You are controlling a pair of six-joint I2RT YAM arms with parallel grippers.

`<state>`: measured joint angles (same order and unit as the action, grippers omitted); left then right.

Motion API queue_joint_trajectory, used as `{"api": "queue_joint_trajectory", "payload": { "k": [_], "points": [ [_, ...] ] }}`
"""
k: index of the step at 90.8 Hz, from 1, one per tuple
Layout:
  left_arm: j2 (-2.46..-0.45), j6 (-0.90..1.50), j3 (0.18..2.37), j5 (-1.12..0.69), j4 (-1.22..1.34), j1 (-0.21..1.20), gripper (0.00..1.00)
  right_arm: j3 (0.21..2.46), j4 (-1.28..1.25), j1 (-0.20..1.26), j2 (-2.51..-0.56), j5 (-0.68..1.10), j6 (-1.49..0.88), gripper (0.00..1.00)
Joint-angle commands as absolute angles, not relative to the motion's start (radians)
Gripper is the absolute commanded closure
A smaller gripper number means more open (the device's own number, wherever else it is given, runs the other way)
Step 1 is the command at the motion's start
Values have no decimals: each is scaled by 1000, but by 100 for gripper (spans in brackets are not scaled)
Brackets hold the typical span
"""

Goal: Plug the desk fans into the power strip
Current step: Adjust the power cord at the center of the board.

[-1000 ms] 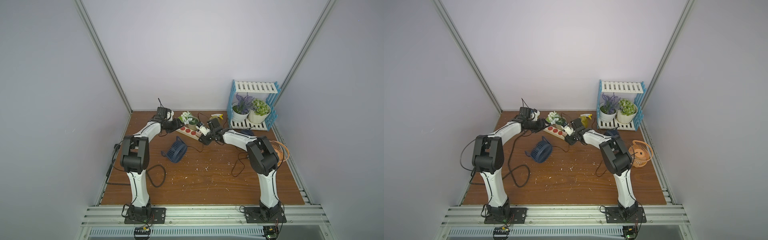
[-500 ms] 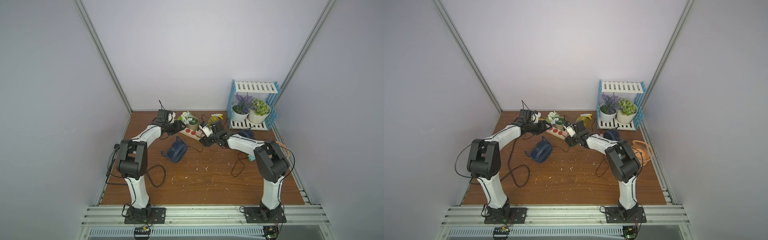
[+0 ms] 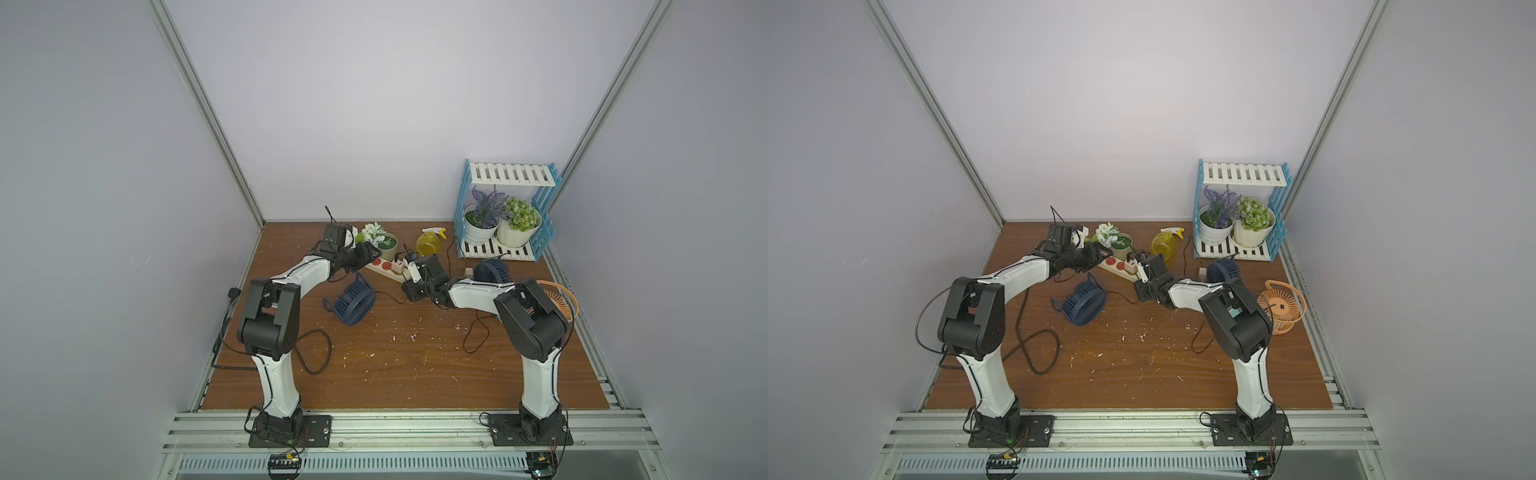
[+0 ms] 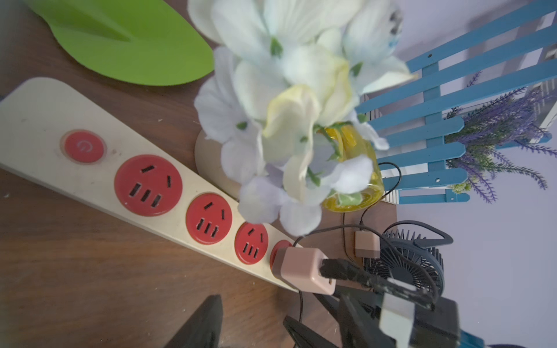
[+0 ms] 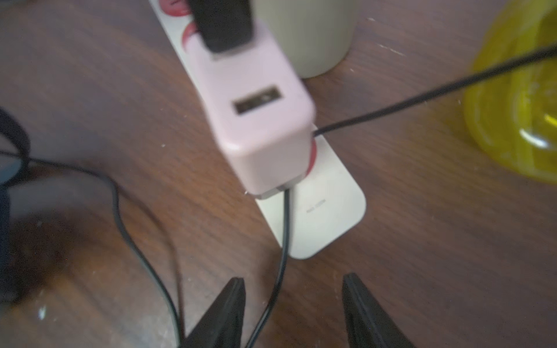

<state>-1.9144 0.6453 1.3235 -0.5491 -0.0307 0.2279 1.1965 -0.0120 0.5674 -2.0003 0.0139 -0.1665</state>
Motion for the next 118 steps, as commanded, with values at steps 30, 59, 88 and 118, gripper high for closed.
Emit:
{"api": "queue_joint_trajectory", "payload": {
  "k": [30, 59, 88, 118],
  "points": [
    [-1936, 654, 1314, -523, 29, 249, 37, 1192, -100, 523, -1994, -90, -292, 96],
    [-1970, 644, 1333, -521, 25, 264, 39, 1269, -39, 467, -2066, -53, -386, 81],
    [-2001, 623, 1374, -528, 0, 274, 41, 1124, -110, 445, -1910, 41, -397, 43],
    [-2033, 630, 1402, -566, -10, 283, 49, 1087, -323, 461, -1884, 287, -757, 50]
  ]
}}
